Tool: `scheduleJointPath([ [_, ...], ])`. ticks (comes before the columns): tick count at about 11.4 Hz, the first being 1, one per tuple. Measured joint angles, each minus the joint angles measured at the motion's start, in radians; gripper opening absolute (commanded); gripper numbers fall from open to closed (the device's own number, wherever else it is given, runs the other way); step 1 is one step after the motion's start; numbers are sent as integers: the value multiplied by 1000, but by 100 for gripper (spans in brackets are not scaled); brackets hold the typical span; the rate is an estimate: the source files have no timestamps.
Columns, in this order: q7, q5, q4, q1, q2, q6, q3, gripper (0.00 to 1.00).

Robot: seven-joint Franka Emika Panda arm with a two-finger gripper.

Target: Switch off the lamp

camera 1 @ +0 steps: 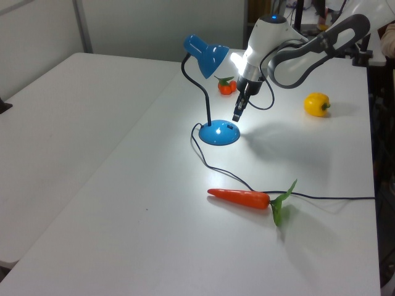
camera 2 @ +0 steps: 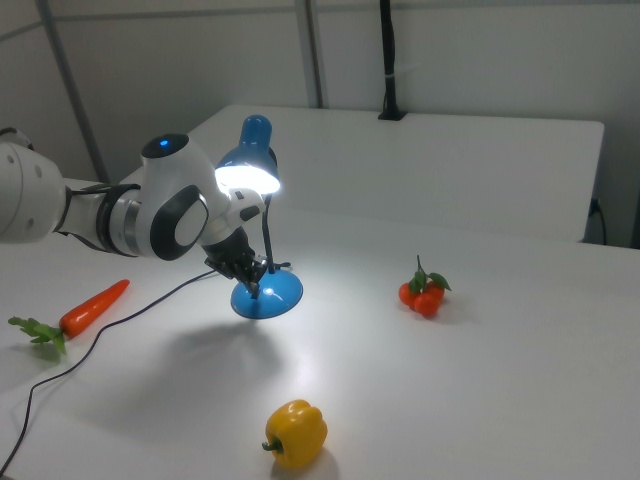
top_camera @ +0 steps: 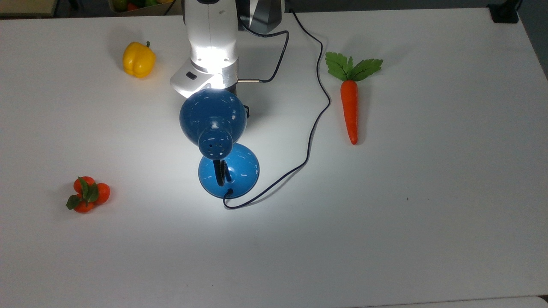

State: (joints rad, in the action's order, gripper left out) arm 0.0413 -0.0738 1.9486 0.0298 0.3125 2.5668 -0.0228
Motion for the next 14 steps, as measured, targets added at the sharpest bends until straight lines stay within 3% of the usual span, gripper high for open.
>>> scheduleJointPath([
  [5,0,0,0,5,43,69,-1,0],
  [14,-11,0,1,7,40,36,-1,0],
])
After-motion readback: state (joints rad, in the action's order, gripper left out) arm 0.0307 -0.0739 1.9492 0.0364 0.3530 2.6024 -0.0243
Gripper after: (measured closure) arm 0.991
